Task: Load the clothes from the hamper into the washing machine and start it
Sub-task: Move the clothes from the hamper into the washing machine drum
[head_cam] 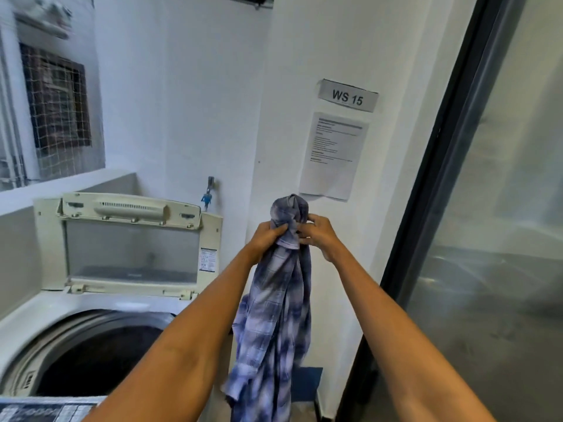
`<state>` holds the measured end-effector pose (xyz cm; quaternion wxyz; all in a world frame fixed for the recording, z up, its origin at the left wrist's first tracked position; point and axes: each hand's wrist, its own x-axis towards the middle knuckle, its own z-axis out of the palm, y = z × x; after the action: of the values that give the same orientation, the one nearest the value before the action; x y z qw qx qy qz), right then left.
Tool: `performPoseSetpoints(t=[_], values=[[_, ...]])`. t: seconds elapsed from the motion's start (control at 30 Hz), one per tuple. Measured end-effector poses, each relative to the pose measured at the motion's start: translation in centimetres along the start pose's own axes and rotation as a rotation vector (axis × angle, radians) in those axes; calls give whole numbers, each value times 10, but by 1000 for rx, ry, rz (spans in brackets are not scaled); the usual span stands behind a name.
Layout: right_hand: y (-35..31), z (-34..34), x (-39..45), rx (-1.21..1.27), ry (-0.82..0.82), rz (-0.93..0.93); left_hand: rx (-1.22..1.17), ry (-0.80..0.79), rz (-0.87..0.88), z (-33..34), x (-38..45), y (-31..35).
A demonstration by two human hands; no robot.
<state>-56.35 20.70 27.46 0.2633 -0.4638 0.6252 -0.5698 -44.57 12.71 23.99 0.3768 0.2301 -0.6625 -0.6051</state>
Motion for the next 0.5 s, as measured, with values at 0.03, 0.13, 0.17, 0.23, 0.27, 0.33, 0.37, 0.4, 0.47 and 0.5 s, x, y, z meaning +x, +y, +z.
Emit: performPoseSetpoints(t=[0.03, 0.13, 0.17, 0.23, 0.27, 0.33, 0.37, 0.4, 0.47, 0.5], values=[[2, 1, 2, -31, 73, 1, 20, 71, 19, -2, 2, -4], [3, -5, 8, -250, 196, -4, 238, 226, 34, -9, 7, -7], [3, -7, 11, -282, 201, 2, 339, 251, 24, -11, 9, -3], [0, -7, 14, -293, 216, -1, 457, 285, 38, -14, 15, 6], [-3, -5, 14, -265, 225, -19, 478, 310, 66, -14, 17, 11], [-10, 1, 11, -151, 166, -73, 467, 367, 90, -13, 23, 20], [-13, 3, 8, -118, 78, -95, 439, 401, 89, -13, 25, 23], [-14, 5, 2, -140, -40, -96, 402, 424, 90, -12, 27, 27], [-8, 9, -9, -287, -298, -3, 325, 415, 135, -11, 28, 40], [0, 13, -12, -337, -383, 63, 294, 383, 164, -10, 28, 47]])
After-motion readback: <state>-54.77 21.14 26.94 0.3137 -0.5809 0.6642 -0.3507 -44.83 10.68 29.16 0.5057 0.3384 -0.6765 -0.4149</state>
